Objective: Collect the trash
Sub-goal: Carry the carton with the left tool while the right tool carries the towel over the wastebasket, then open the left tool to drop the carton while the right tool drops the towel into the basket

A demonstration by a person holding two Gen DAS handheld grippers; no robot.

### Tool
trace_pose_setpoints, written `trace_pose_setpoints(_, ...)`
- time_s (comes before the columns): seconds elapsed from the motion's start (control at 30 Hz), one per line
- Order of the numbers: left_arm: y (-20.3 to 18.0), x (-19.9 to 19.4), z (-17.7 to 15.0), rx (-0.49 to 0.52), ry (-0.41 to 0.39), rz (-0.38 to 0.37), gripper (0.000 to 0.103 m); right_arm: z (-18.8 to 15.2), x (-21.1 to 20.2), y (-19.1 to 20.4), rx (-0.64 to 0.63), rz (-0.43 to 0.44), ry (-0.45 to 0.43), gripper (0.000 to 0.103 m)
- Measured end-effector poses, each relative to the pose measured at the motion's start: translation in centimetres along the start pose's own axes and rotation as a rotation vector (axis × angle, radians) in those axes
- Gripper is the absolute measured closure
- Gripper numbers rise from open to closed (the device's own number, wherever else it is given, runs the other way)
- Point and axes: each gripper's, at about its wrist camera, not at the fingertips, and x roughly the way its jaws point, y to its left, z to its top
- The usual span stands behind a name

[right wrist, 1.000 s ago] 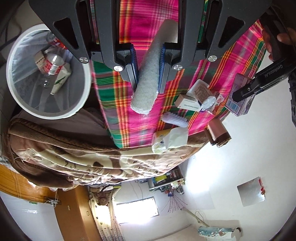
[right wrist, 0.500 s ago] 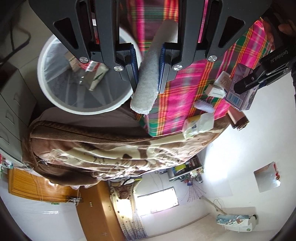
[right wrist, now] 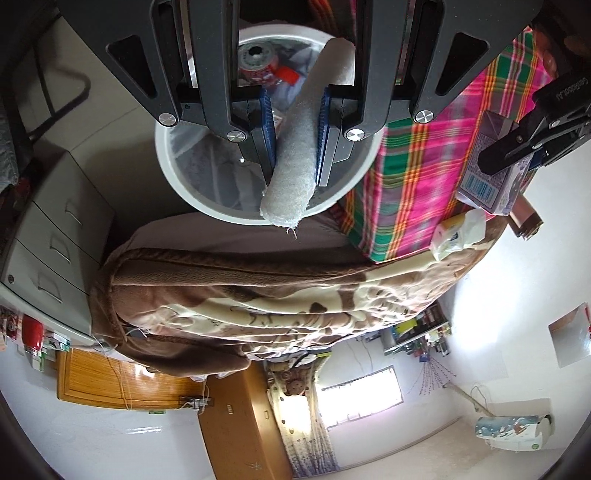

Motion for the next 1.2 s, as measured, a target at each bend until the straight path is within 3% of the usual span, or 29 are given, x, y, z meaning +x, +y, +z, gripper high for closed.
trace_pose_setpoints(0.43, -4.0, 4.4, 0.3, 0.054, 0.066, -0.045, 0.044, 0.0, 2.2, -2.8, 0.005, -0.051, 0.075, 0.082)
trace_pose_setpoints(0.73, -4.8, 6.6, 0.2, 0.057, 0.111, -0.065, 0.044, -0.4, 3.6, -3.8, -0.003, -0.063, 0.135, 0.081)
trace_pose_setpoints(0.83, -4.7, 6.7, 0.3, 0.056, 0.106, -0.057, 0.033, -0.3, 3.7, -3.8, -0.013, -0.075, 0.144, 0.081)
trace_pose_setpoints(0.9, -4.6, 6.7, 0.3, 0.05, 0.106, -0.064, 0.032, -0.2, 3.8, -3.8, -0.019, -0.082, 0.145, 0.076)
trace_pose_setpoints(1.03, -4.1, 6.5, 0.3, 0.043, 0.103, -0.057, 0.03, -0.2, 3.7, -3.9, -0.015, -0.082, 0.136, 0.055)
trace_pose_setpoints(1.2, -3.5, 6.0, 0.3, 0.03, 0.095, -0.053, 0.029, -0.2, 3.6, -3.6, -0.011, -0.08, 0.129, 0.054)
